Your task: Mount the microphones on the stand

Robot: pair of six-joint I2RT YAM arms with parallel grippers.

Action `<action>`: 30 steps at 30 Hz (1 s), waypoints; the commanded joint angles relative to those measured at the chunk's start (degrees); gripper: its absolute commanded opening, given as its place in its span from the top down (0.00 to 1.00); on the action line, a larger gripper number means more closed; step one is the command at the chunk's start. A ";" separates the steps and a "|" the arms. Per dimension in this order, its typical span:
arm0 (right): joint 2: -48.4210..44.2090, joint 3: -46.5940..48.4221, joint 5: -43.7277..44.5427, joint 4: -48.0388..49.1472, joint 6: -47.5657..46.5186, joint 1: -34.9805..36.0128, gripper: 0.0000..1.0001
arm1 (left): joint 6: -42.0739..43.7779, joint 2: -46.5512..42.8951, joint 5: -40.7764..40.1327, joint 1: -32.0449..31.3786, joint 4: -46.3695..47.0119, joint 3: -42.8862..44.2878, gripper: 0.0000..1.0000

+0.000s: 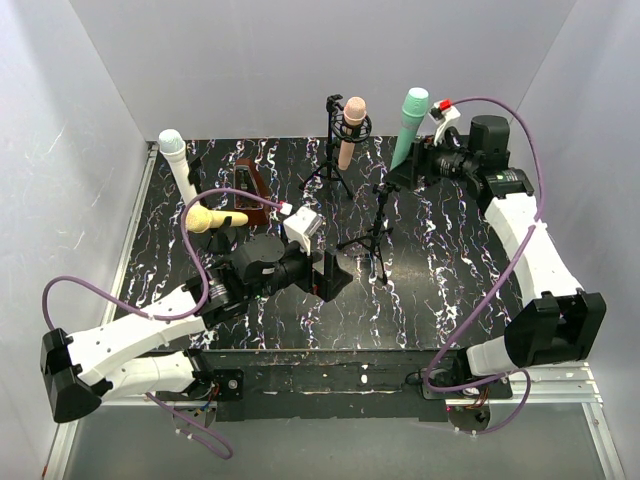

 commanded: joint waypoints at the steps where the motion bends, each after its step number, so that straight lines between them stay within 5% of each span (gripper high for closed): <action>1: -4.86 2.26 -2.92 -3.06 -0.84 -0.95 0.21 | -0.07 -2.49 0.81 0.16 0.16 0.33 0.02; 14: -21.12 -11.97 -9.77 0.11 -1.89 -10.60 0.14 | -0.42 -3.54 2.21 0.16 -3.09 2.00 0.02; 30: -45.39 -21.82 -10.05 -22.03 -12.10 -25.73 0.02 | -7.18 -8.64 5.81 0.16 1.31 -1.87 0.02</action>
